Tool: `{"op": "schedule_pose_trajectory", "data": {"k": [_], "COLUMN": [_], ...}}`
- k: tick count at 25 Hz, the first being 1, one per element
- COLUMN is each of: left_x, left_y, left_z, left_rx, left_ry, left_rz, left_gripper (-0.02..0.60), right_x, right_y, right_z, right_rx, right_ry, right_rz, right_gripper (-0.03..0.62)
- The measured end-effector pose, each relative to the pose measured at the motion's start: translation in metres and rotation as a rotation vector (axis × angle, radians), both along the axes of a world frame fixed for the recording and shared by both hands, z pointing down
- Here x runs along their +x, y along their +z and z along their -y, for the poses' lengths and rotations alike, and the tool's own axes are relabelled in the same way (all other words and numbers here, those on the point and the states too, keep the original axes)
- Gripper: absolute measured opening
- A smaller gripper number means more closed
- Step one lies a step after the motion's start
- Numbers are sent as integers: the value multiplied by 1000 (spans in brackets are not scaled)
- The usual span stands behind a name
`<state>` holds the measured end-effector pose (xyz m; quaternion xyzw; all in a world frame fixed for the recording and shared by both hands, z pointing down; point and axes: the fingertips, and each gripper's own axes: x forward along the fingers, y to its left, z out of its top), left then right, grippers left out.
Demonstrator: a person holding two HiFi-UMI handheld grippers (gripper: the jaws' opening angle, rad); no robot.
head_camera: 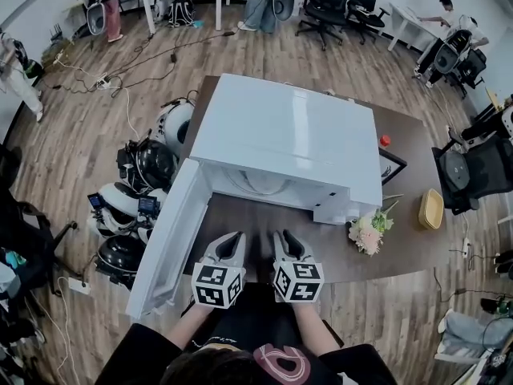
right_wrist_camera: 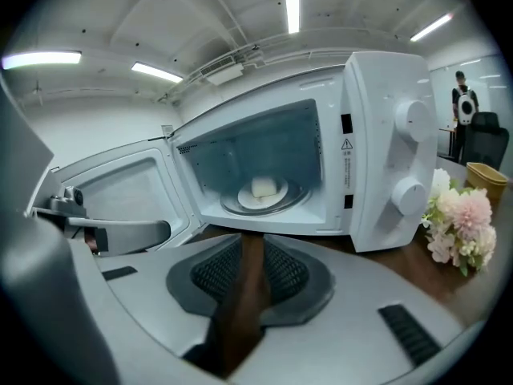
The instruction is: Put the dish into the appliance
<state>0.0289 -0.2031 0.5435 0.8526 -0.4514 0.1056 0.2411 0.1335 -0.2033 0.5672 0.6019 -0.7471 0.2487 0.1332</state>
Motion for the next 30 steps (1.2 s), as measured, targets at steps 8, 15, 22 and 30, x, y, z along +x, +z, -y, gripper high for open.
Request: {"op": "schedule_pose_trajectory", "data": {"k": [8,15,22,30], "left_x": [6,14,16,18], "left_y": [8,9,9,8], "left_z": [-13,-16,-17,-16], "left_rx": [-28,-25,-23,-9], "left_ry": [43,88,110,122], "left_rz": [-3,5,9,9], "left_gripper": [8,8,8,8], "right_x": [5,3,2,4], "right_y": [3,4,3,13], "right_z": [-14,-19,-20,-26], "right_rx": [-11,-16,-16,-46], "right_ry": [44,50,53,65], "right_rz": [-74,-93,-82,-87], "right_gripper": [9,8,6,6]}}
